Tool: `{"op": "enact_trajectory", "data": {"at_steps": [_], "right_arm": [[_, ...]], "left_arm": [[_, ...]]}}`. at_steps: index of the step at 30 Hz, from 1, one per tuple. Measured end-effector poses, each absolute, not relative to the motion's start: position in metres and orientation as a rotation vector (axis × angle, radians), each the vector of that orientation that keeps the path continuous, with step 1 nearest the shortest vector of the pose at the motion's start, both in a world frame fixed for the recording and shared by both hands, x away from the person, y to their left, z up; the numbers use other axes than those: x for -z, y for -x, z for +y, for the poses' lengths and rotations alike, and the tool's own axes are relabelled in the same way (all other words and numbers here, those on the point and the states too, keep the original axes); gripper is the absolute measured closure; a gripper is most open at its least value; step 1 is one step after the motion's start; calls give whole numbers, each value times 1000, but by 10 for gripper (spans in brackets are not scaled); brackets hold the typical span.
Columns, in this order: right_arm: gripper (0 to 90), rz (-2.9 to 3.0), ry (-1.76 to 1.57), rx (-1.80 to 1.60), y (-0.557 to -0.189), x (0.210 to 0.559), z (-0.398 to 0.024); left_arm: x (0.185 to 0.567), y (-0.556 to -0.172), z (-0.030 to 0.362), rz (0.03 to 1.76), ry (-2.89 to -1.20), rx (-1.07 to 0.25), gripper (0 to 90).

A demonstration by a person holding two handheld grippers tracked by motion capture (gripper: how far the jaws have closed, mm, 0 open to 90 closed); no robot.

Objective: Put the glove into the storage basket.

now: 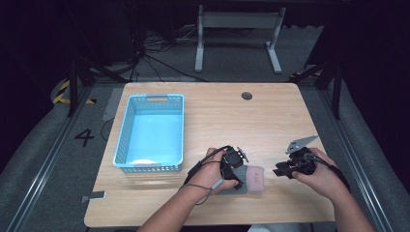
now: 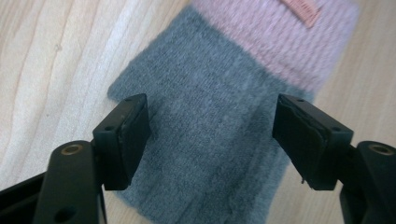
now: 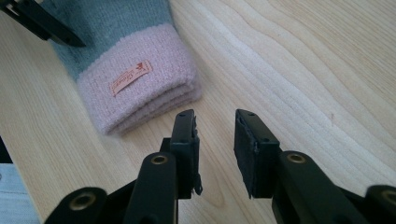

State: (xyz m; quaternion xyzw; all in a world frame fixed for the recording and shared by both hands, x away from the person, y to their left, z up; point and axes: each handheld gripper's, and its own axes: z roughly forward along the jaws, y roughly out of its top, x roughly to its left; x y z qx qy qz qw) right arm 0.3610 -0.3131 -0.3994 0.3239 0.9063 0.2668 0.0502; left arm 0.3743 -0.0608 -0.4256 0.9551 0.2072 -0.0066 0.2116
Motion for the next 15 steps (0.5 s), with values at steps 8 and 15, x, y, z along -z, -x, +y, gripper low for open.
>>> {"op": "enact_trajectory", "data": {"at_steps": [8, 15], "right_arm": [[678, 2768, -982, -821, -361, 400, -312], [666, 2764, -973, -830, -361, 400, -312]], "left_arm": [[432, -372, -69, 541, -2708, -38, 231], [436, -372, -68, 535, -2701, -18, 240]]}}
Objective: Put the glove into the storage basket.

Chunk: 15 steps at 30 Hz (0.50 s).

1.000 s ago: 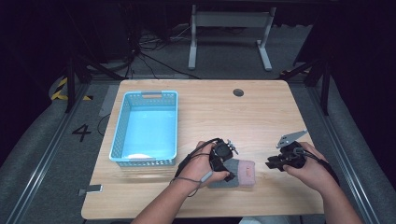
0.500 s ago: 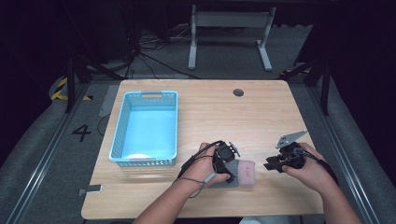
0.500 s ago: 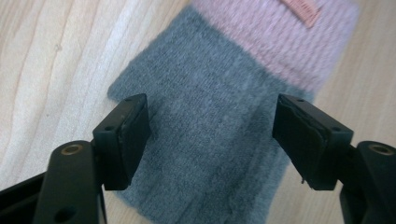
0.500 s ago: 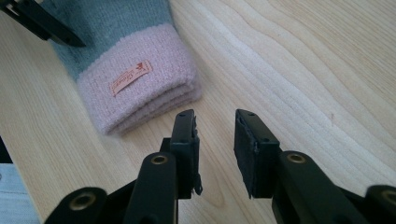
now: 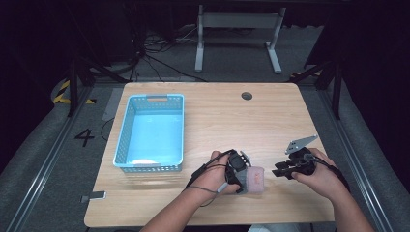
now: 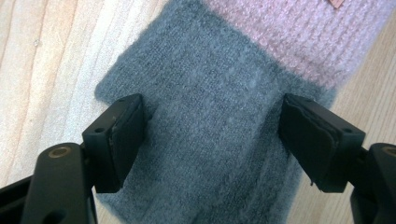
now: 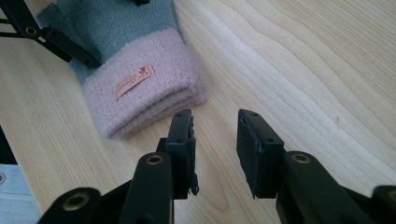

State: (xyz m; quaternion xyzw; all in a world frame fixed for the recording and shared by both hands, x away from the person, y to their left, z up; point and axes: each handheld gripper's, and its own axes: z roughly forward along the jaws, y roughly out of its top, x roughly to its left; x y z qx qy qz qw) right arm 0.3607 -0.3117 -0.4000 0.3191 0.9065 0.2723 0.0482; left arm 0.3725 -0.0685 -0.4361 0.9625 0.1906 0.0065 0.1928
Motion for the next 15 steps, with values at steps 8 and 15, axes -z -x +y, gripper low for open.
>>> {"op": "enact_trajectory", "data": {"at_steps": [8, 15], "right_arm": [[655, 2757, -971, -848, -361, 400, -313], [649, 2749, -976, -862, -360, 399, -315]], "left_arm": [[432, -369, -71, 542, -2722, 8, 388], [429, -366, -72, 527, -2727, 68, 639]]}}
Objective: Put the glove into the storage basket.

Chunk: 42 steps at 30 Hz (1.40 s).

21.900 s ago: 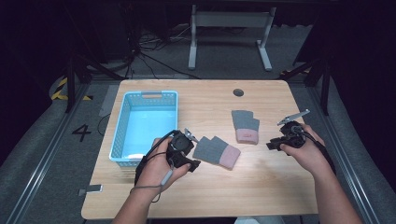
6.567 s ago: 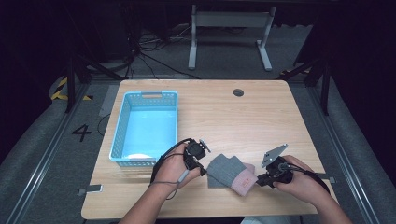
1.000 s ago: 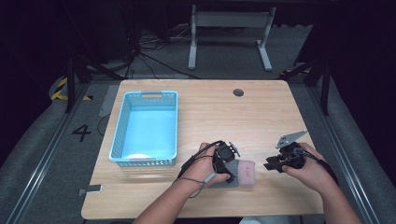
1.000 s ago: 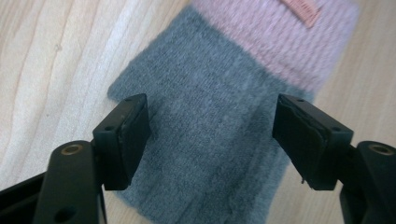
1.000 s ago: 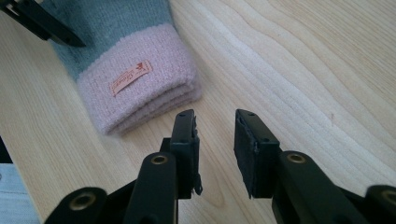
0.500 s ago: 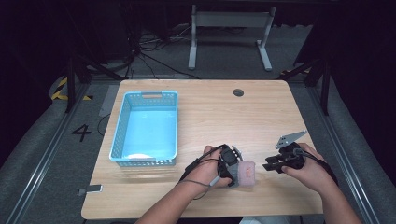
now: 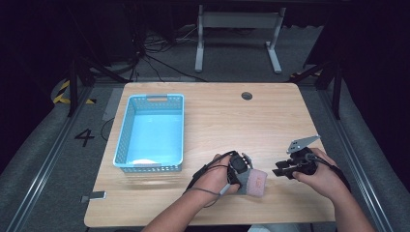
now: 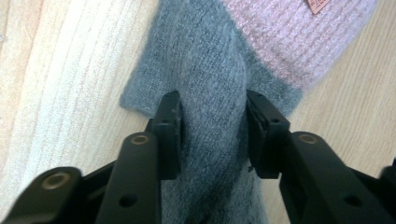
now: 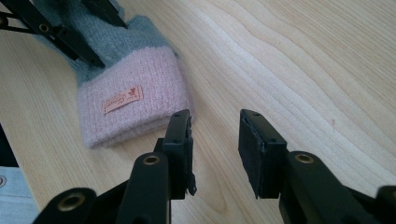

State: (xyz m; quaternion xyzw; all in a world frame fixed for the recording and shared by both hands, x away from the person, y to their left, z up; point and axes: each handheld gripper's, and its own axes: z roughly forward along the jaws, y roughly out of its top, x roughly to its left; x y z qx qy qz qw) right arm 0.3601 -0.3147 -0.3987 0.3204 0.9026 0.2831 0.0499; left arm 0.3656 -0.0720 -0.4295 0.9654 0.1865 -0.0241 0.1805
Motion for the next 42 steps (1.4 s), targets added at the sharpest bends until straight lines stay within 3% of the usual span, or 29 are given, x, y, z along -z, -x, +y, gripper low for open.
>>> {"op": "enact_trajectory", "data": {"at_steps": [15, 42], "right_arm": [[665, 2731, -963, -862, -358, 398, -319], [659, 2763, -953, -847, -370, 404, -311]], "left_arm": [[408, -361, -61, 531, -2687, 107, 690], [333, -358, 6, 642, -2533, -51, 689]]}}
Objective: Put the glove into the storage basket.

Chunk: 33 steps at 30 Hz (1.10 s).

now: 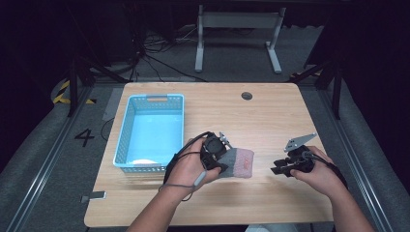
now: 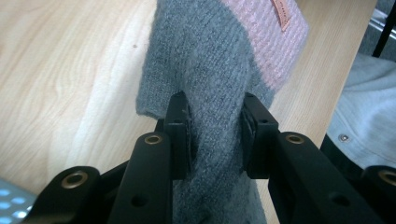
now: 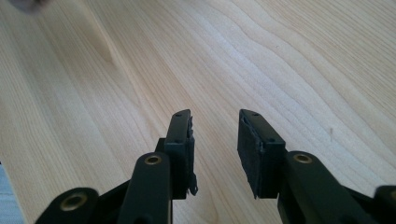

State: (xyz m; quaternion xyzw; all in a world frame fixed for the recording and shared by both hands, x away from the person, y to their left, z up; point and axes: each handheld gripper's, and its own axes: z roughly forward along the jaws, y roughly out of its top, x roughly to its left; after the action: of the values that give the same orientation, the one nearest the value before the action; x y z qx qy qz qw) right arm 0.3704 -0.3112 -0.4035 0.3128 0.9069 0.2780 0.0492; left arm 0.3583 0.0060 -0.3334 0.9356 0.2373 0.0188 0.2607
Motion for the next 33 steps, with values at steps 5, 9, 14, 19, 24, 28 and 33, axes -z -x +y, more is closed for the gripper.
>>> {"op": "enact_trajectory", "data": {"at_steps": [5, 9, 14, 19, 24, 28, 33], "right_arm": [[658, 2773, -935, -851, -376, 404, -307], [657, 2782, -928, -847, -380, 405, -304], [655, 2789, -930, -846, -383, 406, -301], [655, 2795, -929, -842, -385, 408, -300], [653, 2801, -943, -831, -383, 411, -300], [650, 2802, -956, -824, -383, 413, -301], [649, 2804, -964, -815, -383, 415, -301]], "left_arm": [[323, -357, 17, 676, -2510, -86, 688], [317, -358, 26, 704, -2486, -97, 688], [310, -361, 40, 745, -2458, -108, 688], [302, -364, 55, 791, -2429, -134, 688], [296, -370, 73, 842, -2402, -165, 687], [294, -373, 87, 880, -2375, -188, 687], [291, -378, 101, 919, -2350, -207, 687]]}}
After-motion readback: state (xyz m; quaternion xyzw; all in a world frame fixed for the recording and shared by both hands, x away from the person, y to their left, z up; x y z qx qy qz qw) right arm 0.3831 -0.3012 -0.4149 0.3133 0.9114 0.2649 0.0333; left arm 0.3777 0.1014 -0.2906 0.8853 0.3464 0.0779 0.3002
